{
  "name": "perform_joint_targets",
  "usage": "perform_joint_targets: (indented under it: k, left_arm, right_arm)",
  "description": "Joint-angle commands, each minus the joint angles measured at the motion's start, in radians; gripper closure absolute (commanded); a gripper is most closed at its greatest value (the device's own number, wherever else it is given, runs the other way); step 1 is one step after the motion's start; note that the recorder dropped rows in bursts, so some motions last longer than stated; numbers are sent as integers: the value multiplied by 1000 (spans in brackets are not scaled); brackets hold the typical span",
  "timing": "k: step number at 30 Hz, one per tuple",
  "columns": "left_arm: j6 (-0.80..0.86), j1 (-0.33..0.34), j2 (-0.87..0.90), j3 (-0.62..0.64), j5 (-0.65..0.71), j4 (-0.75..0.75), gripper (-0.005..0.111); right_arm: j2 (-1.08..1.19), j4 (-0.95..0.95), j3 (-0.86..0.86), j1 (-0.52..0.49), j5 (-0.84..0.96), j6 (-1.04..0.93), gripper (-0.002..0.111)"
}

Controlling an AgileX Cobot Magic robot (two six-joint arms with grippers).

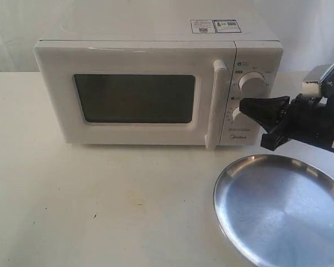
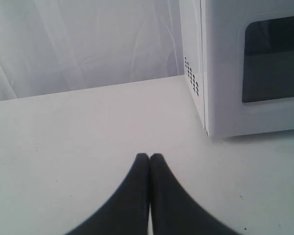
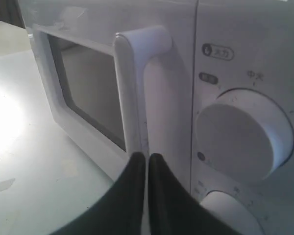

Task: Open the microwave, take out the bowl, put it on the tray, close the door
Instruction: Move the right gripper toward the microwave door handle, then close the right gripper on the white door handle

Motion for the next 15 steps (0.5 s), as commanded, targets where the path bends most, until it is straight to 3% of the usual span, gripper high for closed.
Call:
perform_joint_targets:
  k: [1,2,3,5,11,15]
  left_arm:
    - [0,-4,-2,-3,-4,-10,107]
    - [0,-4,-2,-3,-4,-10,107]
    - [0,-4,-2,-3,-4,-10,107]
    - [0,-4,-2,-3,-4,-10,107]
    - [0,-4,-2,-3,-4,-10,107]
    - [0,-4,-2,-3,-4,-10,107]
  right_arm:
    - [4,-21,-29,19,-12,-12,89]
    - [4,-36,-34,27,-4,-20,81]
    - [4,-71,-47,53,39,-31,67]
    - [4,-66,-71,92,144,-52,57]
    - [4,-8,-96,127,262,-92,58]
    - [4,-1,-98,127,212,-110,63]
